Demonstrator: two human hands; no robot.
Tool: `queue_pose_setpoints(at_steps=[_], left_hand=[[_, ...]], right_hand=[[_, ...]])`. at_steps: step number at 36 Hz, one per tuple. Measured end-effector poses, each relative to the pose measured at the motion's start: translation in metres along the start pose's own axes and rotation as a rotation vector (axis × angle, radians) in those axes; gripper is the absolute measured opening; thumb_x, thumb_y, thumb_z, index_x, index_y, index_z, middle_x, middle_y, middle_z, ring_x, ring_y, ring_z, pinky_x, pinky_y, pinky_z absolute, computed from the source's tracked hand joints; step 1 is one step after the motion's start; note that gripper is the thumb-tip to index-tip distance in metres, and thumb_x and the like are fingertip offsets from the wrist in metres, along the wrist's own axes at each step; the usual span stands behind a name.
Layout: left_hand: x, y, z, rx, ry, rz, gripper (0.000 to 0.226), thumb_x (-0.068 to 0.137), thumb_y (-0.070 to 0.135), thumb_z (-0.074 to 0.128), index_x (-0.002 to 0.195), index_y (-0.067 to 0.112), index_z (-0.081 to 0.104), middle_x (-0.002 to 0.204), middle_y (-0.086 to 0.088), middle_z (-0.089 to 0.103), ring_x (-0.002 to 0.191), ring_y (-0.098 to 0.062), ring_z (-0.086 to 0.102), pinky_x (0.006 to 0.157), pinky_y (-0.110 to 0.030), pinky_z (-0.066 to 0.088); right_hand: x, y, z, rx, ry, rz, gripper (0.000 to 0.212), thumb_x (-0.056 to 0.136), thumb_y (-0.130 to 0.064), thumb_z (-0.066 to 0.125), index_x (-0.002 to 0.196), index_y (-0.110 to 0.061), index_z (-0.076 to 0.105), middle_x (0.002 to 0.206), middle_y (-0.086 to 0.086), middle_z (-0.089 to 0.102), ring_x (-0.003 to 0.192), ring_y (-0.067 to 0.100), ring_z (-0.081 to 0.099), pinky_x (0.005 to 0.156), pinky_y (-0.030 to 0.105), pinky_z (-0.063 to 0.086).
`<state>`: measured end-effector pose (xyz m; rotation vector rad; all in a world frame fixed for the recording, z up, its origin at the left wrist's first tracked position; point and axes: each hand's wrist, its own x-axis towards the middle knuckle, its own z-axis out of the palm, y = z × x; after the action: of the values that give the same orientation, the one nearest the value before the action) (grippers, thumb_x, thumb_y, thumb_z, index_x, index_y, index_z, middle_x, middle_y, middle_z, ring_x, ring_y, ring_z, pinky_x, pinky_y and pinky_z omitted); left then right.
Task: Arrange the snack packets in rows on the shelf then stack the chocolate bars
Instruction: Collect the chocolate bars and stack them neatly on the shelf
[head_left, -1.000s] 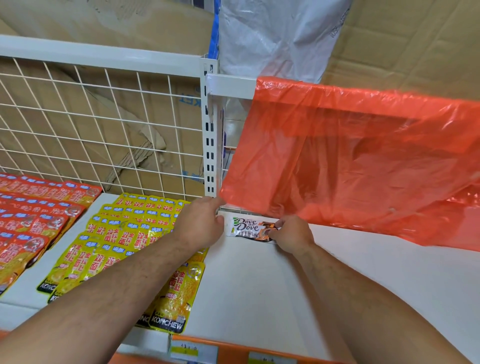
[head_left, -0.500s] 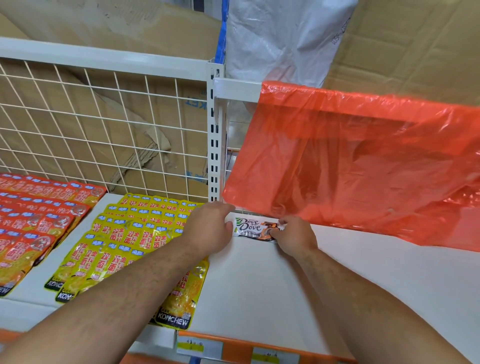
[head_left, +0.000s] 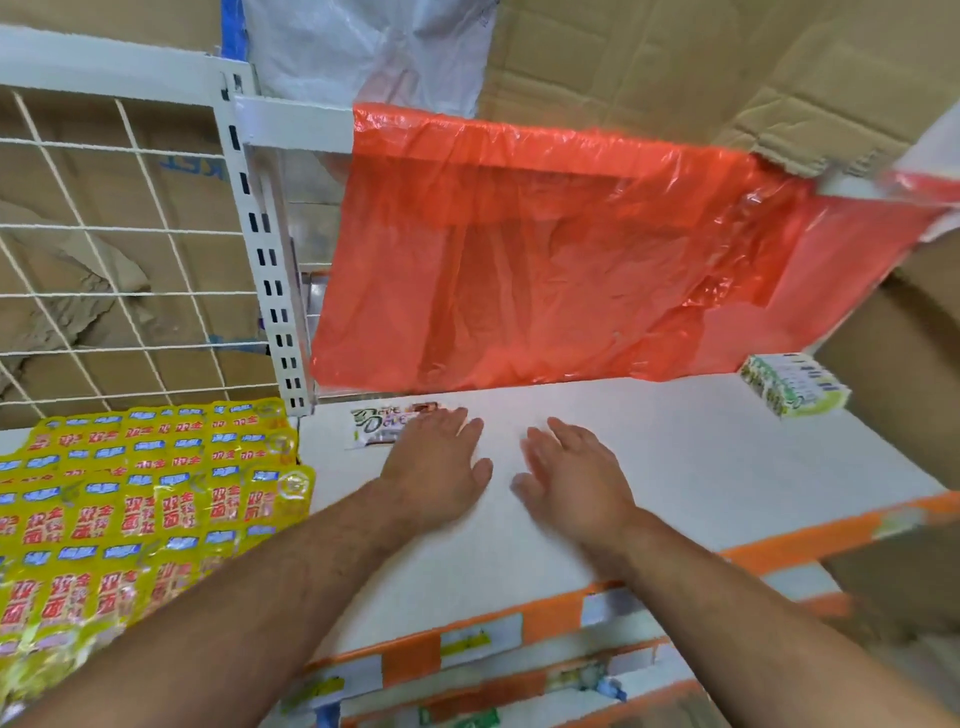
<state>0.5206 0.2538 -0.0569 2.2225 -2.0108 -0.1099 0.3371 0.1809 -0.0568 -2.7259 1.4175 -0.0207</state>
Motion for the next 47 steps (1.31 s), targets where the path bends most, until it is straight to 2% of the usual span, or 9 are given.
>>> queue_pose_setpoints(at_steps=[4,10,20,28,33,37,42,47], left_hand=[[0.009,0.04,0.002,-0.006,-0.014,0.082,0.06,0.099,0.049,0.035,0.151,0.02,0.031,0.16,-0.006,0.027,0.145,-0.024,0.027,0.118,-0.041,0.021],[0.022,0.097,0.001,-0.005,-0.03,0.165,0.06,0.1,0.049,0.033,0.153,0.021,0.027,0.162,-0.005,0.021,0.147,-0.023,0.021,0.119,-0.038,0.017],[0.039,0.219,0.008,0.017,-0.023,0.162,0.061,0.1,0.05,0.033,0.153,0.021,0.029,0.161,-0.005,0.025,0.145,-0.025,0.026,0.119,-0.038,0.021],[0.062,0.311,0.017,0.021,-0.007,0.161,0.06,0.099,0.049,0.036,0.151,0.018,0.034,0.157,-0.006,0.034,0.141,-0.025,0.033,0.116,-0.039,0.026],[0.083,0.343,0.026,0.037,-0.012,0.175,0.061,0.097,0.052,0.032,0.148,0.019,0.038,0.153,-0.006,0.04,0.138,-0.025,0.038,0.114,-0.039,0.03],[0.106,0.361,0.037,0.022,-0.031,0.194,0.061,0.099,0.051,0.035,0.151,0.019,0.034,0.158,-0.006,0.033,0.143,-0.024,0.032,0.117,-0.039,0.026],[0.142,0.379,0.05,0.002,-0.027,0.237,0.061,0.098,0.051,0.035,0.15,0.019,0.035,0.157,-0.006,0.034,0.142,-0.025,0.033,0.117,-0.039,0.026],[0.19,0.396,0.059,-0.05,-0.019,0.271,0.061,0.099,0.051,0.034,0.15,0.019,0.035,0.156,-0.006,0.036,0.141,-0.026,0.035,0.116,-0.038,0.028]], right_hand=[[-0.028,0.036,-0.011,0.018,0.028,0.096,0.068,0.093,-0.06,0.044,0.152,-0.027,0.035,0.161,0.003,0.029,0.148,0.024,0.024,0.12,0.038,0.023],[-0.061,0.092,-0.024,0.074,0.032,0.215,0.069,0.095,-0.059,0.046,0.155,-0.028,0.03,0.164,0.002,0.023,0.149,0.025,0.02,0.121,0.034,0.019],[-0.112,0.206,-0.037,0.105,0.037,0.227,0.068,0.097,-0.058,0.045,0.156,-0.027,0.028,0.164,0.001,0.022,0.149,0.024,0.019,0.12,0.033,0.02],[-0.136,0.298,-0.053,0.17,0.04,0.248,0.067,0.097,-0.055,0.048,0.155,-0.027,0.03,0.163,0.001,0.022,0.149,0.023,0.018,0.121,0.037,0.02],[-0.141,0.339,-0.054,0.213,0.021,0.269,0.065,0.098,-0.053,0.049,0.155,-0.027,0.03,0.164,0.0,0.02,0.149,0.024,0.016,0.12,0.038,0.021],[-0.137,0.363,-0.05,0.247,0.024,0.286,0.065,0.098,-0.051,0.051,0.155,-0.027,0.031,0.164,0.0,0.021,0.149,0.023,0.016,0.12,0.038,0.021],[-0.121,0.39,-0.045,0.27,0.031,0.315,0.064,0.098,-0.05,0.051,0.155,-0.027,0.031,0.164,-0.001,0.02,0.148,0.021,0.018,0.12,0.033,0.019],[-0.093,0.425,-0.042,0.244,0.031,0.338,0.063,0.099,-0.049,0.05,0.155,-0.026,0.032,0.163,-0.001,0.022,0.148,0.023,0.021,0.118,0.033,0.024]])
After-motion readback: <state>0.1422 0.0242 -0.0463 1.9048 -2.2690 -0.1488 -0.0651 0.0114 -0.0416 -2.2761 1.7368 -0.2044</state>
